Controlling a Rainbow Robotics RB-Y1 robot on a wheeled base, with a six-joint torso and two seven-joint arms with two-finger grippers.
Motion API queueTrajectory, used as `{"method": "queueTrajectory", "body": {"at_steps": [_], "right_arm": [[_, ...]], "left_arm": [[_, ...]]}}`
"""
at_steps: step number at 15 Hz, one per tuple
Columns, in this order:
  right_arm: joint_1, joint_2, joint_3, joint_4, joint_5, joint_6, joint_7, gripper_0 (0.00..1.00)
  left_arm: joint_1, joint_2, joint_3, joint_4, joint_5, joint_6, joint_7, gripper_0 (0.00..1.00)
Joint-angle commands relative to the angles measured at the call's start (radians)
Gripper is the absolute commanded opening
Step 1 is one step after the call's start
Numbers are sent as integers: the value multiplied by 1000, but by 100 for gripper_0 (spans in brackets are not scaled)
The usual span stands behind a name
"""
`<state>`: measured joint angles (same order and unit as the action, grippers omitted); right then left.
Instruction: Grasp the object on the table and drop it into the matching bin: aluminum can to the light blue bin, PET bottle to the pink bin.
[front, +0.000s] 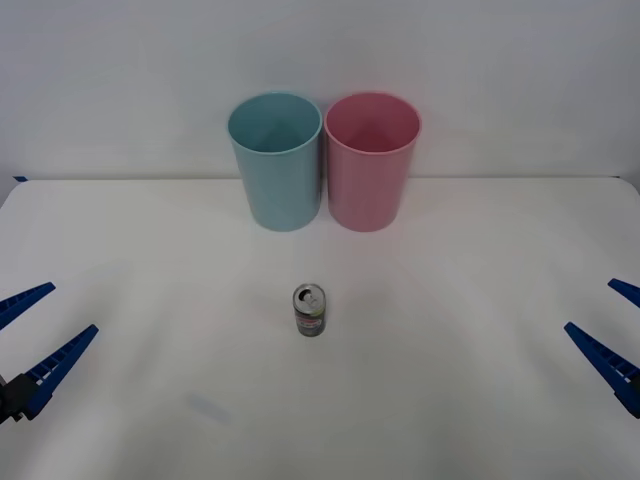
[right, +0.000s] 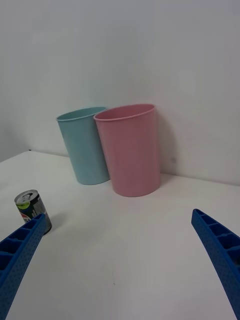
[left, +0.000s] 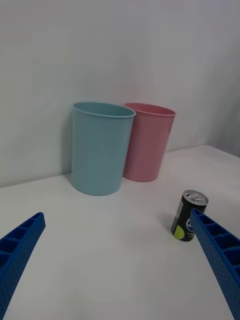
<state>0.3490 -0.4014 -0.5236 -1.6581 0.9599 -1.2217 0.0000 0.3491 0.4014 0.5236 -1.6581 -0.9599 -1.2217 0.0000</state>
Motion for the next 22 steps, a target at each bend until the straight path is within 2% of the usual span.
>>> {"method": "queueTrajectory", "body": {"at_steps": [1,2,10,17,20,22], "right_arm": [[0,0,0,0,0,0,0,100],[5,16,-3,7,5,-2,0,100],[15,-5,36,0,25,-5,21,100],[1,-30,185,83,26,-18,89,100],[1,-28,251,83,26,21,121,100],[-2,-28,304,83,22,77,198,100]], "left_arm": [[0,0,0,0,0,0,0,100],[0,0,0,0,0,0,0,100],[0,0,0,0,0,0,0,100],[0,0,0,0,0,0,0,100],[0,0,0,0,0,0,0,100],[0,0,0,0,0,0,0,100]]}}
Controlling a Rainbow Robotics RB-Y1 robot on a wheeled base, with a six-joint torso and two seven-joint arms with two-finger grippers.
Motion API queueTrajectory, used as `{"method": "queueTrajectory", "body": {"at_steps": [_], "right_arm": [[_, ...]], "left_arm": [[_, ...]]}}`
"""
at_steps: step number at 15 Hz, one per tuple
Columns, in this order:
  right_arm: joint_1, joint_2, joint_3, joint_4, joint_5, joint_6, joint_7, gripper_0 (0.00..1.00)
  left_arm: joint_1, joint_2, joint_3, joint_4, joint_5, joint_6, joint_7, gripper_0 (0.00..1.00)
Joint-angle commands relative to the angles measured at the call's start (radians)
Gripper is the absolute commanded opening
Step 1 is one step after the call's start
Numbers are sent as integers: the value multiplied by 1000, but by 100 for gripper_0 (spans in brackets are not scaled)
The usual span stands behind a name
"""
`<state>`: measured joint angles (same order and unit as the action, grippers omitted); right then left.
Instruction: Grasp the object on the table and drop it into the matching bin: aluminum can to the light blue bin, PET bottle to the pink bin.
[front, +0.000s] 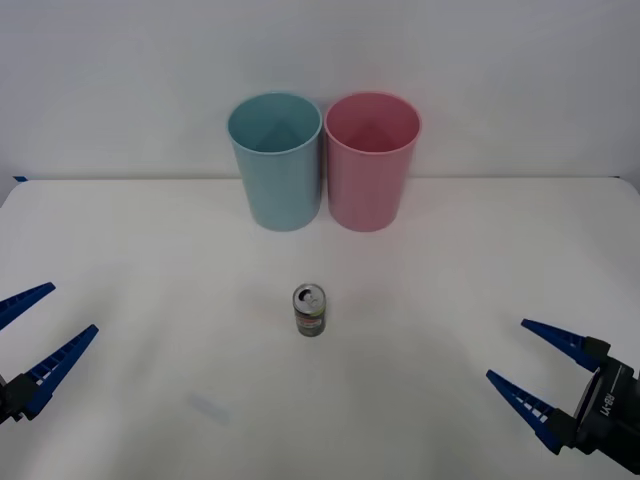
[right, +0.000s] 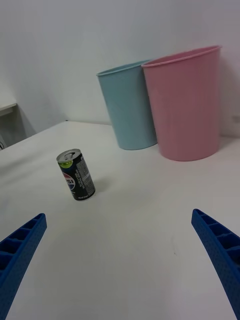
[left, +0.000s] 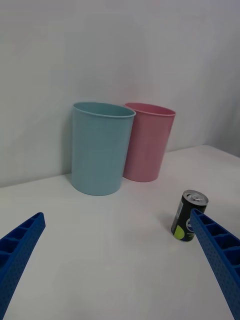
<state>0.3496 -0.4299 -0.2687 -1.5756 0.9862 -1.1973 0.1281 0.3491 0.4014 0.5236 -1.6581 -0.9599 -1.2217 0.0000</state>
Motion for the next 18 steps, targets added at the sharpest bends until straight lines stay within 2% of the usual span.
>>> {"method": "queueTrajectory", "body": {"at_steps": [1,6,10,18], "right_arm": [[-4,0,75,0,-9,81,93,100],[-24,3,226,0,-32,216,173,100],[-49,33,292,0,-32,277,194,100],[-100,92,451,2,-32,470,235,100]], "left_arm": [[0,0,0,0,0,0,0,100],[0,0,0,0,0,0,0,100],[0,0,0,0,0,0,0,100],[0,0,0,0,0,0,0,100]]}}
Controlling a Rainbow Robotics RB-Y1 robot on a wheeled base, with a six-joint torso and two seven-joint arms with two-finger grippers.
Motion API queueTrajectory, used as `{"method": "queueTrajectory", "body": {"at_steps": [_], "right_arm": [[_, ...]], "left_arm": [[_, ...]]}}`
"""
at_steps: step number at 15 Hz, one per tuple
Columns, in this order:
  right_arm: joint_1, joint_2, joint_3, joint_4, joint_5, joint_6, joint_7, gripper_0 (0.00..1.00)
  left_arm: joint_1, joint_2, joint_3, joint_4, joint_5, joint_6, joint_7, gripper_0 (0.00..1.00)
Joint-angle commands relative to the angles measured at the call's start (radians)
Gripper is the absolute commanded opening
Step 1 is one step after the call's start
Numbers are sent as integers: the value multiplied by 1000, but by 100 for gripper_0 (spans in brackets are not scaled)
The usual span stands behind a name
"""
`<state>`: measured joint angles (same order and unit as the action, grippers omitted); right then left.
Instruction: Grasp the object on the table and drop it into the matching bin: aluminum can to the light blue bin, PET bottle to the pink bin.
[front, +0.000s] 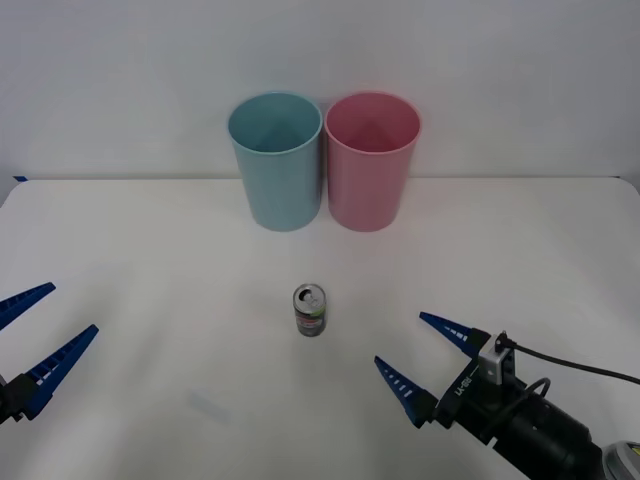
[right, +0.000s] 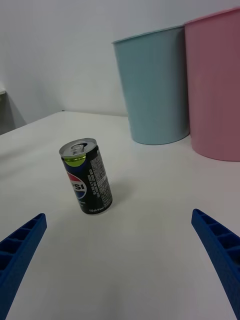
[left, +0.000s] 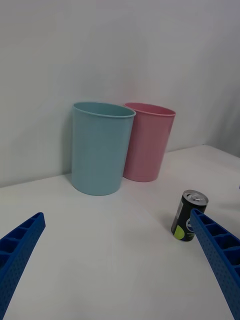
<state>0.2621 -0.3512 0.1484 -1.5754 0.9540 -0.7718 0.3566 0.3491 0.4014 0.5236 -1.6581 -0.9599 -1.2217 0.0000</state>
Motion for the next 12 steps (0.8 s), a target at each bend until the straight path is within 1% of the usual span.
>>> {"method": "queueTrajectory", "body": {"at_steps": [1,6,9,12], "right_arm": [[-18,21,46,0,0,62,10,100],[-57,34,120,8,3,157,24,100],[-126,81,123,106,29,135,30,100],[-158,127,123,138,75,152,38,100]], "left_arm": [[0,0,0,0,0,0,0,100],[0,0,0,0,0,0,0,100],[0,0,0,0,0,0,0,100],[0,0,0,0,0,0,0,100]]}}
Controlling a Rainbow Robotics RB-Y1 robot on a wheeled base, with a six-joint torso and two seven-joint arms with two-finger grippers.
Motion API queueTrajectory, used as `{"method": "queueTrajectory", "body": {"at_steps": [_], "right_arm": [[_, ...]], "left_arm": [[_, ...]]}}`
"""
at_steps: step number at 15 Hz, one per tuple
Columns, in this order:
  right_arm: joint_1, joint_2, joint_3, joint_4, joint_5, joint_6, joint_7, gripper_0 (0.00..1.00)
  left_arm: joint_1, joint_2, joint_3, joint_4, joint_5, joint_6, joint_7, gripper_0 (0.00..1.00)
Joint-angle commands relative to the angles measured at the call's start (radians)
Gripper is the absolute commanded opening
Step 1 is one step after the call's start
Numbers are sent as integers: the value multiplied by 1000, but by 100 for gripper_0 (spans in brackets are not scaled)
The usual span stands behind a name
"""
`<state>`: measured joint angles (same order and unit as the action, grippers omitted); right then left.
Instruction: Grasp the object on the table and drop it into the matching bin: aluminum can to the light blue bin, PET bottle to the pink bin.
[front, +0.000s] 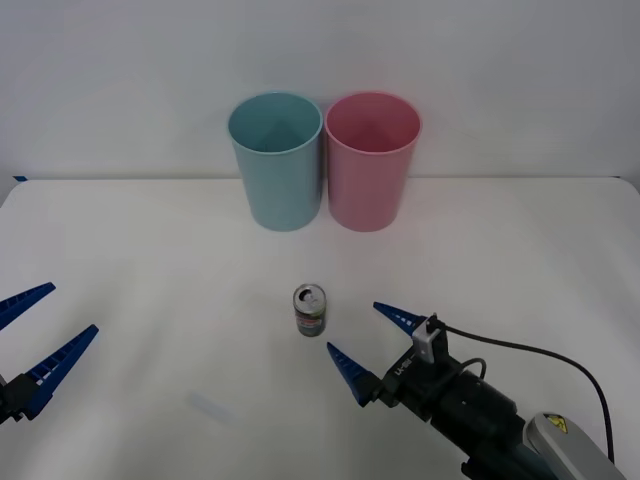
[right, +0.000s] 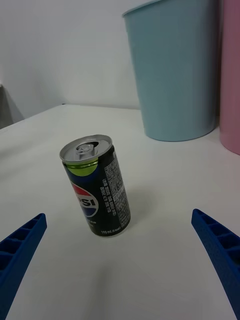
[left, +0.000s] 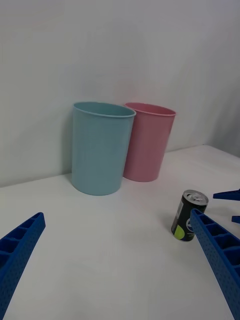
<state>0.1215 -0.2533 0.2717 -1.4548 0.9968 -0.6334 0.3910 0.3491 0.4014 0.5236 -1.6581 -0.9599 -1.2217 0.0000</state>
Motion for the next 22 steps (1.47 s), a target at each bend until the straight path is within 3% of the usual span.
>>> {"method": "queueTrajectory", "body": {"at_steps": [1,10,16,22], "right_arm": [[-23,40,3,27,40,20,6,100],[-151,146,12,182,94,28,32,100],[-195,161,52,206,95,115,49,100],[-235,183,44,264,95,115,65,100]], "left_arm": [[0,0,0,0,0,0,0,100],[0,0,0,0,0,0,0,100],[0,0,0,0,0,0,0,100],[0,0,0,0,0,0,0,100]]}}
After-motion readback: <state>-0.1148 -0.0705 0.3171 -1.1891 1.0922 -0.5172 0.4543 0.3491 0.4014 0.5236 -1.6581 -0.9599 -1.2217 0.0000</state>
